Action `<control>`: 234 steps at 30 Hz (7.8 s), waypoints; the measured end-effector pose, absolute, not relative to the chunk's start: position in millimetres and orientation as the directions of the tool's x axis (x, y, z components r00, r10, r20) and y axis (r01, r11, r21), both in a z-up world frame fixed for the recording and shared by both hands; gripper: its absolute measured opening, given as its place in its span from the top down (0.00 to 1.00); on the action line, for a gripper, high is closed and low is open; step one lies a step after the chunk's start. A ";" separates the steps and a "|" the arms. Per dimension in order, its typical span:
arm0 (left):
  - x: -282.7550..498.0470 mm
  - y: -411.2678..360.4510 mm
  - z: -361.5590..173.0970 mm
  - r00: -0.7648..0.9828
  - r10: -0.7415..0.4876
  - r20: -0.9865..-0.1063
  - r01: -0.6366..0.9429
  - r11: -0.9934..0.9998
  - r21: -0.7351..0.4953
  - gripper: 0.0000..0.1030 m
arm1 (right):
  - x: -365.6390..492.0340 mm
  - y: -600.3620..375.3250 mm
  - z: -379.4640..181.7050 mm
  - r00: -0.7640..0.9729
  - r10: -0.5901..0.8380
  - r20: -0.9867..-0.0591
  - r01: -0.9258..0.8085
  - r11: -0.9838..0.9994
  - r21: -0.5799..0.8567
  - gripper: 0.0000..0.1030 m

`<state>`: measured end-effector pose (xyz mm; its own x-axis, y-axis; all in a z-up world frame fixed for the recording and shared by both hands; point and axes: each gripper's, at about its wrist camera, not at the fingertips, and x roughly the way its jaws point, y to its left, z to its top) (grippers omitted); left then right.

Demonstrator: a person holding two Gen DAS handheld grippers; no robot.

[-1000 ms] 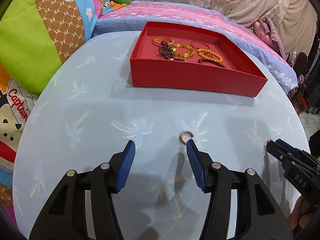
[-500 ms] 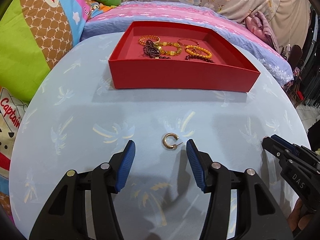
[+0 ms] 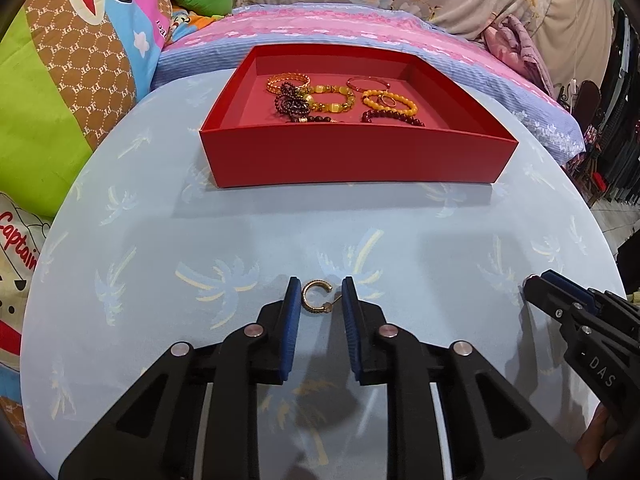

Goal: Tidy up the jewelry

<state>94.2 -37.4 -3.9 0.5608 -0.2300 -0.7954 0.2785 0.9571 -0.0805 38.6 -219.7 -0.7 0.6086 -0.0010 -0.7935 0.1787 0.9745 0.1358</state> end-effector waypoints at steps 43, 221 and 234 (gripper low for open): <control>221.0 -73.4 66.5 0.660 -0.229 -0.715 0.298 0.954 -0.030 0.81 | 188.6 -208.9 71.8 0.726 0.086 -0.682 0.039 0.985 0.166 0.81; 147.4 -25.8 39.1 0.671 -0.039 -0.740 0.098 0.995 0.036 0.13 | 98.8 -196.7 48.6 0.695 -0.085 -0.714 0.182 0.981 0.060 0.06; 147.6 -25.8 43.7 0.675 -0.030 -0.737 0.090 0.995 0.042 0.13 | 96.2 -201.0 51.0 0.696 -0.092 -0.712 0.184 0.981 0.054 0.06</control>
